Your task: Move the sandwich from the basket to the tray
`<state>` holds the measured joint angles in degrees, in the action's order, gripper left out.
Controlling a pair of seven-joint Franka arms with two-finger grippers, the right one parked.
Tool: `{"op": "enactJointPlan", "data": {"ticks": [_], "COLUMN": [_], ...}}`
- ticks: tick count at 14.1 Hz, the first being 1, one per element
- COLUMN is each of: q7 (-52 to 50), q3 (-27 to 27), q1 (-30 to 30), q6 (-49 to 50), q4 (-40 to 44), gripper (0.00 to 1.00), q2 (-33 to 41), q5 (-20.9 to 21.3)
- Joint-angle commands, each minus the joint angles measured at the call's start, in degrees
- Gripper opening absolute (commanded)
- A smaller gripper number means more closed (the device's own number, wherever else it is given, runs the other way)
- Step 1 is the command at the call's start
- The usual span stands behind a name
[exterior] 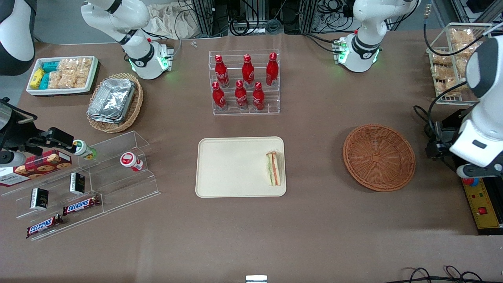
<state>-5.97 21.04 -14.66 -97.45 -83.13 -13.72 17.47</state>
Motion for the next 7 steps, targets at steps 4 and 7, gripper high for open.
{"op": "enactJointPlan", "data": {"ticks": [4,7], "q7": [37.6,27.0], "q3": [-24.9,-27.9], "q1": [10.9,12.9], "q6": [0.5,0.2], "q4": [2.2,2.2], "gripper": [1.0,1.0], "q2": [0.9,0.4], "q5": [-17.8,-20.6]}}
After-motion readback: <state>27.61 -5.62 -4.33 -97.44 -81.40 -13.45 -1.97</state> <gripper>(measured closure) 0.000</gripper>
